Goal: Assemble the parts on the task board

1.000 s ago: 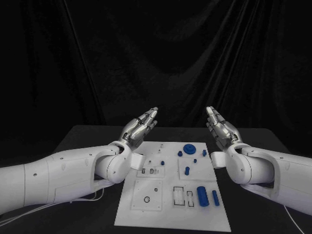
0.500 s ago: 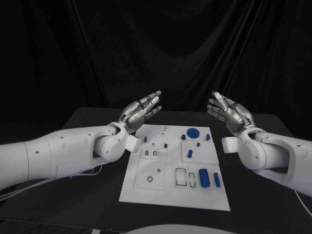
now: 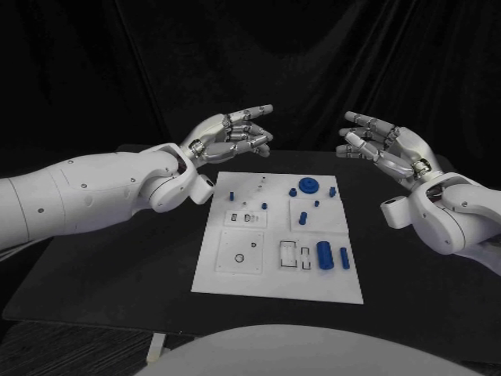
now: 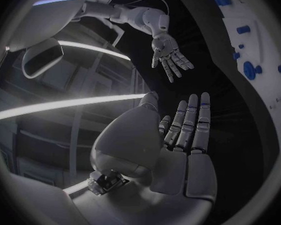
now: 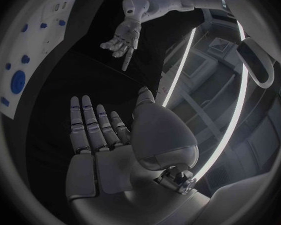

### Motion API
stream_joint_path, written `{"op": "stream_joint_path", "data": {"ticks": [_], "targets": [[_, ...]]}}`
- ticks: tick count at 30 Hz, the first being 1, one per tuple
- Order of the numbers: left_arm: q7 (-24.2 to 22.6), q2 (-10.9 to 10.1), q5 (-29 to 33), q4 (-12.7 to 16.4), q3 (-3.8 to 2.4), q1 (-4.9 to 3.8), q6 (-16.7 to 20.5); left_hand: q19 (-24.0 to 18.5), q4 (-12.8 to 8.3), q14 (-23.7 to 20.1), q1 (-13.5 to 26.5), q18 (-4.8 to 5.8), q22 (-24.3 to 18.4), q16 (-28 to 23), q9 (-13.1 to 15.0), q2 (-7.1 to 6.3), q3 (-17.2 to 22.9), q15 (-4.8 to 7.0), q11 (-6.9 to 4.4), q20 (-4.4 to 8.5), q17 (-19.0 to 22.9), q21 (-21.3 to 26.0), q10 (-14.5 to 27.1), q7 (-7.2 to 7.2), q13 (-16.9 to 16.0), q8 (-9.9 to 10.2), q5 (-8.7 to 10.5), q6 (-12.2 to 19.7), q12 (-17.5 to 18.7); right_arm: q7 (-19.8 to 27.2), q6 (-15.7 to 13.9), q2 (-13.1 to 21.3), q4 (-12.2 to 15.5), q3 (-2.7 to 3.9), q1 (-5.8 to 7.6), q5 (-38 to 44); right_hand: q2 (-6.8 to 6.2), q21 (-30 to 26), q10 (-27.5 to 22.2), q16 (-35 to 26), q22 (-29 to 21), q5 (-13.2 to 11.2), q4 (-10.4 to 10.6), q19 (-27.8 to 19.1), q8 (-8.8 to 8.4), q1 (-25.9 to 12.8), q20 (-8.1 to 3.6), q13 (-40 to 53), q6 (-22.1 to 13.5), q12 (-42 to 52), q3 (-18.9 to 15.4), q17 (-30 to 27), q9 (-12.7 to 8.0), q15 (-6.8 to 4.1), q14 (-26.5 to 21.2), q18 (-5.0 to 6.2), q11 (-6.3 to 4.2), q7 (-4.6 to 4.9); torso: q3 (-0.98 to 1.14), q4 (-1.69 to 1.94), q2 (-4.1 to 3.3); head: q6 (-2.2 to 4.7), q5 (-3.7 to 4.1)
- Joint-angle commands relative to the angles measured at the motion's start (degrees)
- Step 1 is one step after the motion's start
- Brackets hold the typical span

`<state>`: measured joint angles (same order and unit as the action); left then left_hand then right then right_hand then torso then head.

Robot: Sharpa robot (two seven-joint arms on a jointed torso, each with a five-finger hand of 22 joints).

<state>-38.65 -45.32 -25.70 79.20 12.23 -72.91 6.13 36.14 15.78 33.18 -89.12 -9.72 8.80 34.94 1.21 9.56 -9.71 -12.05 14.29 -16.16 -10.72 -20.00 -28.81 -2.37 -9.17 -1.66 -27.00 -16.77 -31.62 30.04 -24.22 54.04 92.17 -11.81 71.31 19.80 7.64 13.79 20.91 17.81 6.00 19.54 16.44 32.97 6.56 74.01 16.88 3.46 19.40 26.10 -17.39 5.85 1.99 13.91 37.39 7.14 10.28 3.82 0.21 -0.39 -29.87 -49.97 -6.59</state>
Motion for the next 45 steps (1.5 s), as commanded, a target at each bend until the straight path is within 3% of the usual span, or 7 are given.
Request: {"op": "stream_joint_path", "data": {"ticks": [1, 4, 6, 7, 12, 20, 45], "targets": [[0.89, 0.55, -20.5, 0.57, -0.13, -2.43, 6.63, 6.58, -1.98, 6.3, -3.7, -0.38, 2.11, 8.6, 1.16, -0.97, 5.21, 2.79, -2.32, 1.02, -4.27, -3.89, -7.13, 0.04, -6.24, -0.81, 4.02, -2.57, -11.02, -6.15, -2.61, 1.28, 1.58, 0.01, 0.28, 13.0, 0.27, 1.21, 0.37, 1.45, 0.03, 1.59, -0.09, 1.77, 0.95, 1.21, -0.27, 0.18, 1.02, 1.78, 0.14, 0.18, 0.72, -0.58, 1.68, 0.17, 0.65, -0.1, 0.03, 0.1, -1.24, -0.03, 0.31], [5.84, 1.35, -31.97, 0.69, -0.13, -5.06, 8.25, 14.67, -2.6, 11.66, -3.74, -0.62, 5.37, 21.62, 1.7, -2.19, 5.85, 6.46, -6.11, 4.27, -11.32, -10.26, -8.88, -1.38, -15.03, -1.8, 10.72, -8.27, -23.86, -8.12, -3.33, 2.4, 2.9, 0.01, 0.4, 18.08, 0.21, 1.23, 1.5, 2.01, -0.23, 1.78, -0.04, 3.93, 1.49, 1.8, -0.32, 0.18, 2.21, 3.01, 0.14, 0.33, 0.82, -1.38, 4.16, 0.92, 1.1, 0.35, 0.14, 0.25, -1.79, -0.03, 0.08], [8.11, 2.16, -39.4, 0.27, -0.14, -6.61, 8.81, 20.6, 0.06, 16.8, 2.92, -1.07, 8.42, 31.77, 2.26, -2.18, 3.23, 8.8, -8.65, 6.3, -17.19, -15.77, -14.0, -2.34, -22.38, -2.89, 23.33, -14.03, -34.14, -9.17, -3.47, 2.82, 3.55, 0.01, 0.43, 21.95, 0.09, 1.28, 3.48, 2.52, -0.45, 1.74, 0.06, 6.09, 2.0, 1.74, -0.35, 0.16, 3.45, 4.23, -0.07, 0.59, 0.9, -2.22, 6.62, 1.74, 1.58, 0.56, 0.07, 0.06, -2.09, -0.03, -0.59], [8.83, 2.61, -42.27, -0.07, -0.14, -7.21, 9.17, 24.09, -0.15, 35.64, 11.53, -0.5, 11.3, 45.68, 3.28, -5.71, -0.98, 10.18, -10.33, 7.81, -45.58, -20.49, -35.67, -3.75, -48.88, -4.8, 23.89, -22.05, -47.97, -9.57, -3.46, 2.93, 3.8, 0.0, 0.44, 23.77, 0.03, 1.36, 4.27, 2.81, -0.5, 1.57, 0.08, 7.05, 2.15, 1.67, -0.36, 0.15, 3.88, 4.58, -0.17, 0.74, 0.93, -2.64, 7.78, 2.09, 1.76, 0.62, 0.05, 0.01, -2.22, -0.02, -0.78], [11.45, 6.32, -55.06, -3.3, -0.14, -9.19, 11.63, 36.94, 0.59, 56.82, 13.11, 4.81, 52.17, 55.06, 4.22, -8.47, 3.59, 12.09, -12.85, 10.99, -79.28, -54.4, -60.48, -4.2, -80.07, -7.14, 23.46, -28.95, -58.27, -11.21, -3.31, 3.44, 4.91, -0.01, -0.1, 33.28, -0.22, 0.98, 7.61, 3.13, -1.13, 0.51, 0.13, 11.61, 2.74, 1.15, -0.61, 0.1, 5.91, 5.3, -0.68, 1.62, 1.05, -4.18, 12.73, 3.32, 1.72, 0.46, -0.04, -0.11, -3.54, 1.48, -0.92], [21.44, 15.08, -67.0, -10.35, -0.15, -9.95, 7.52, 52.93, 0.21, 56.82, 13.78, 9.46, 80.15, 55.06, 6.55, -9.65, 8.46, 12.26, -11.85, 10.5, -79.28, -69.64, -61.19, -4.59, -80.83, -9.51, 22.33, -35.91, -58.38, -11.29, -3.05, 3.96, 4.52, -0.01, -3.06, 39.75, -0.14, 0.04, 9.7, 2.36, -1.8, -0.08, 0.17, 13.94, 3.39, 0.74, -0.97, 0.1, 8.58, 5.1, -0.87, 2.27, 1.23, -4.66, 14.92, 3.41, 1.81, 1.04, 0.12, -0.19, -4.46, 2.88, -0.8], [32.97, 27.32, -70.38, -21.4, -0.17, -6.52, -2.51, 53.86, -7.0, 56.82, 9.0, 9.72, 81.2, 55.06, 9.7, -9.98, 14.02, 12.06, -11.69, 9.74, -79.28, -70.0, -61.19, -4.82, -80.83, -7.59, 13.15, -35.66, -58.38, -6.58, -15.04, 5.34, 5.46, -0.02, -4.26, 41.71, 0.68, -2.13, 18.35, -0.85, -2.06, 2.28, 0.22, 19.5, 5.73, -1.16, -1.85, 0.09, 19.66, 4.11, -1.48, 3.69, 1.87, -5.39, 20.85, 3.42, 1.34, 3.02, 0.7, -1.18, -3.33, 0.9, -1.22]]}}
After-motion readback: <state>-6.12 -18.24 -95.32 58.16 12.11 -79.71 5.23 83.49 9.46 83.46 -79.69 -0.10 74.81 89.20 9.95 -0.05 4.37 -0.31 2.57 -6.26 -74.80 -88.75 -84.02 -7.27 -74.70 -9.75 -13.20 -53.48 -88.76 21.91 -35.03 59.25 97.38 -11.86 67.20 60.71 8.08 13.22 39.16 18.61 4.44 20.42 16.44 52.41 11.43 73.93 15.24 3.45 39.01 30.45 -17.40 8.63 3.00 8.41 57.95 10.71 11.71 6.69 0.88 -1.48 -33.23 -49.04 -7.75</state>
